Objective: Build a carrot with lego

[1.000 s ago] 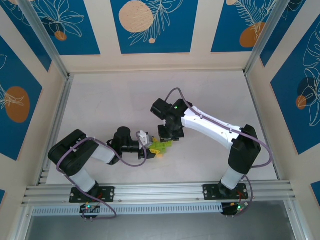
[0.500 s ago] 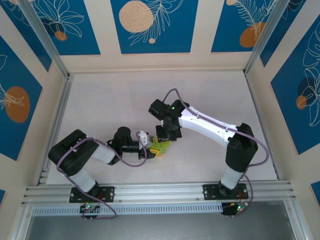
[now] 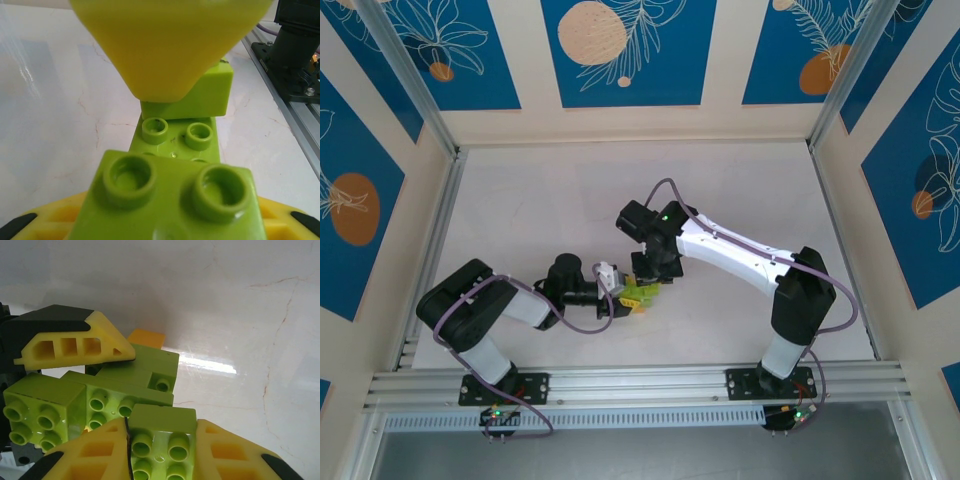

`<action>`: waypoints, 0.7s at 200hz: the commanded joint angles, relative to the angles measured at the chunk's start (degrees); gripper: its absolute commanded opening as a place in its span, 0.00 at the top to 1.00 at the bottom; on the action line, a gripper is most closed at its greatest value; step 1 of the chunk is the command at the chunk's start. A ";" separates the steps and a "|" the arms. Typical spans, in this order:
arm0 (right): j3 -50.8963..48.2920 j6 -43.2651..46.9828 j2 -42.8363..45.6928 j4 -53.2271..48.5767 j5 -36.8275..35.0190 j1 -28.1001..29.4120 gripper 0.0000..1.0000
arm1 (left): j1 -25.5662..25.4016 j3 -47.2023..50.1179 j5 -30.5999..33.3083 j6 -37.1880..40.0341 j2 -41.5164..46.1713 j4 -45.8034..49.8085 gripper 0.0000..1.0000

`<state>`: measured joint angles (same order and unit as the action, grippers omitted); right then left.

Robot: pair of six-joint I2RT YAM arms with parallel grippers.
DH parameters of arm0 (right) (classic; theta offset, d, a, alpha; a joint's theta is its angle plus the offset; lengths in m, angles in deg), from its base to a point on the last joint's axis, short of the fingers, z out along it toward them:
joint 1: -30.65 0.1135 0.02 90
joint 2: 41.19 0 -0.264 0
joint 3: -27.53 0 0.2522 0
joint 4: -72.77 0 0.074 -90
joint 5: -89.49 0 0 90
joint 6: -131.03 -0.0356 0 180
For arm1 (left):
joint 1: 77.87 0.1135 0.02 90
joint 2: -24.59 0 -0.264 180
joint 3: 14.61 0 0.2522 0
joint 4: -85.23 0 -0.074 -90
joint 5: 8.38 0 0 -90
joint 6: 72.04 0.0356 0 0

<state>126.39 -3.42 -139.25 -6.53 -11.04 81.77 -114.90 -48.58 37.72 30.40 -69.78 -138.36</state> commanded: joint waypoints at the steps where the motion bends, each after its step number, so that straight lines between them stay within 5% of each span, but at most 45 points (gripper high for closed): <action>1: -1.75 -2.34 -0.15 -2.88 -0.78 1.01 0.73 | -0.45 -1.02 -0.65 1.61 -0.75 0.62 0.54; 140: -1.74 -4.87 -0.36 0.98 -1.17 2.42 0.74 | -0.66 -1.29 -0.48 1.54 -1.27 0.87 0.55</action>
<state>124.05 -8.49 -137.78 -5.96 -14.05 82.97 -115.27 -48.69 37.70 30.56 -70.15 -138.07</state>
